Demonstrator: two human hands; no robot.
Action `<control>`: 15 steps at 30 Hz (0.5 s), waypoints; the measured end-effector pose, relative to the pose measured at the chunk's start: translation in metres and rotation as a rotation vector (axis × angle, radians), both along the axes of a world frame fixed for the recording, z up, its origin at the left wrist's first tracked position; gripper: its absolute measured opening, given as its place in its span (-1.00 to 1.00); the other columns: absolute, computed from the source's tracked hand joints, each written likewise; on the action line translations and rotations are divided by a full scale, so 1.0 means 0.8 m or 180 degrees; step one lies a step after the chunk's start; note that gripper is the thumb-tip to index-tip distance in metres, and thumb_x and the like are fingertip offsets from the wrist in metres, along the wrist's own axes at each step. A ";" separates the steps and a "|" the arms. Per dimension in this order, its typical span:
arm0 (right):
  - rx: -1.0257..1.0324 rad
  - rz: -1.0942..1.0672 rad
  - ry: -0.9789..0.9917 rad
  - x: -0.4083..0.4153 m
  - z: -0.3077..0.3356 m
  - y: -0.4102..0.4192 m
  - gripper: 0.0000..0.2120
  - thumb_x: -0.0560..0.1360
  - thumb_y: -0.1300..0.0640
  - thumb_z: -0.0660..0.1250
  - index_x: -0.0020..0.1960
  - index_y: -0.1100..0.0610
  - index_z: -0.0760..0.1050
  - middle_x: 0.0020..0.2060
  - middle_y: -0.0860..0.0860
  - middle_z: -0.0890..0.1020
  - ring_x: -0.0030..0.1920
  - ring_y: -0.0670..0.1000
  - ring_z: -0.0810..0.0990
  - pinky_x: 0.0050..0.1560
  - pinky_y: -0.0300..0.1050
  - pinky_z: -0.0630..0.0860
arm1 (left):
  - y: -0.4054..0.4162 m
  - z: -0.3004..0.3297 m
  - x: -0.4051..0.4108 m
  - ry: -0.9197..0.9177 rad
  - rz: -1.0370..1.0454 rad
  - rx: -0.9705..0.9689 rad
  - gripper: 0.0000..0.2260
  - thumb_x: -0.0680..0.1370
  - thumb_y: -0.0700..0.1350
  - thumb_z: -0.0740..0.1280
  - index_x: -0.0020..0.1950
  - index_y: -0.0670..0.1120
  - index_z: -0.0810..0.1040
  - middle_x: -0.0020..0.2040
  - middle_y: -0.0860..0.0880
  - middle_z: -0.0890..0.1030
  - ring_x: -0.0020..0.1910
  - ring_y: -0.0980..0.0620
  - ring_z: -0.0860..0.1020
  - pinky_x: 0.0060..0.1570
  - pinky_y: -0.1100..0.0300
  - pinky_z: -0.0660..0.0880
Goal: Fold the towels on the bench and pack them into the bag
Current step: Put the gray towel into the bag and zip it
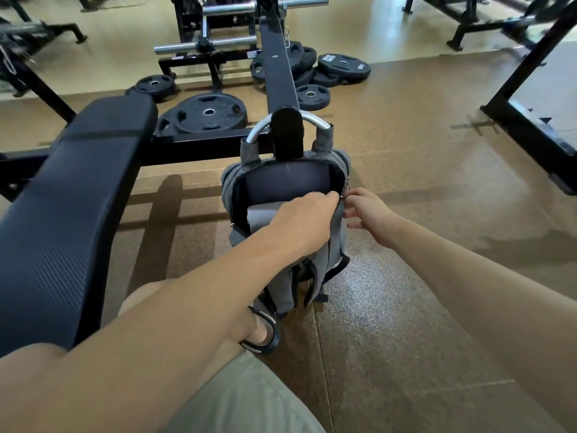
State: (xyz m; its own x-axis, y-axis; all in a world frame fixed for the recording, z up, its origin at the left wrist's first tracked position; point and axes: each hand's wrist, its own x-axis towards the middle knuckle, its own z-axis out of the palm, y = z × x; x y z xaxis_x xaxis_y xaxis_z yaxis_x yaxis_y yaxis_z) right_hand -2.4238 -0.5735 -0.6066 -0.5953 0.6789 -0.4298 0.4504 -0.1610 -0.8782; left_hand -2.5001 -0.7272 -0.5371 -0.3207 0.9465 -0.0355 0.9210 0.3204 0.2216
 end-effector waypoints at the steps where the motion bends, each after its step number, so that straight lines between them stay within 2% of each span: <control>1: -0.0001 -0.0001 -0.0027 -0.001 0.000 -0.001 -0.77 0.55 0.22 0.20 0.17 0.10 0.50 -0.08 0.01 0.59 -0.09 0.00 0.59 -0.01 -0.02 0.53 | 0.000 0.000 -0.001 0.0003 0.0004 0.0022 -0.89 0.61 -0.26 0.21 0.11 -0.11 0.37 0.01 -0.10 0.50 -0.04 -0.21 0.51 -0.20 -0.03 0.36; 4: -0.0097 0.0004 -0.0072 -0.003 -0.002 -0.004 -0.83 0.54 0.19 0.21 0.12 0.13 0.49 -0.19 0.02 0.55 -0.19 -0.01 0.57 -0.11 -0.09 0.51 | -0.003 -0.001 -0.001 0.0071 -0.0016 0.0076 -0.88 0.61 -0.27 0.20 0.12 -0.11 0.38 -0.01 -0.08 0.46 -0.07 -0.20 0.49 -0.21 -0.01 0.32; 7: -0.0140 0.0041 -0.0018 -0.004 0.000 -0.006 -0.93 0.51 0.25 0.20 -0.09 0.12 0.44 -0.33 0.00 0.46 -0.29 -0.01 0.47 -0.14 -0.11 0.49 | -0.005 -0.002 -0.005 0.0089 0.0028 0.0132 -0.89 0.62 -0.28 0.17 0.09 -0.10 0.37 -0.03 -0.07 0.44 -0.09 -0.21 0.49 -0.21 -0.03 0.34; 9: -0.0101 0.0072 -0.0016 -0.003 0.000 -0.004 -0.85 0.52 0.30 0.19 -0.19 0.11 0.40 -0.36 0.00 0.43 -0.32 -0.02 0.43 -0.14 -0.10 0.49 | -0.006 -0.002 -0.007 0.0110 0.0094 0.0148 -0.87 0.62 -0.28 0.17 0.12 -0.10 0.39 0.01 -0.09 0.46 -0.11 -0.21 0.48 -0.21 -0.03 0.35; 12: -0.0017 0.0162 -0.0201 0.001 0.008 -0.003 -0.84 0.56 0.32 0.16 -0.16 0.16 0.42 -0.34 0.04 0.41 -0.34 -0.01 0.41 -0.21 -0.10 0.49 | -0.005 -0.003 -0.009 0.0170 0.0134 0.0188 -0.82 0.61 -0.30 0.18 0.16 -0.10 0.41 0.04 -0.10 0.49 -0.11 -0.20 0.51 -0.23 -0.02 0.37; 15: 0.0102 0.0284 -0.0179 0.005 0.035 0.002 -0.76 0.56 0.33 0.14 -0.25 0.13 0.37 -0.37 0.04 0.36 -0.37 -0.01 0.37 -0.24 -0.11 0.44 | 0.001 -0.003 -0.009 0.0302 0.0112 0.0238 -0.77 0.60 -0.33 0.19 0.20 -0.11 0.44 0.04 -0.08 0.48 -0.07 -0.17 0.53 -0.25 0.02 0.33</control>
State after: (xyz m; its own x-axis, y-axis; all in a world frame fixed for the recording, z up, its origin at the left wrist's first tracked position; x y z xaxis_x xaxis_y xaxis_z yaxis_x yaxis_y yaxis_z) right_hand -2.4196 -0.5716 -0.5786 -0.6294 0.6382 -0.4433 0.5105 -0.0904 -0.8551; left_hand -2.5069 -0.7265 -0.5398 -0.3525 0.9334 0.0669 0.9274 0.3388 0.1584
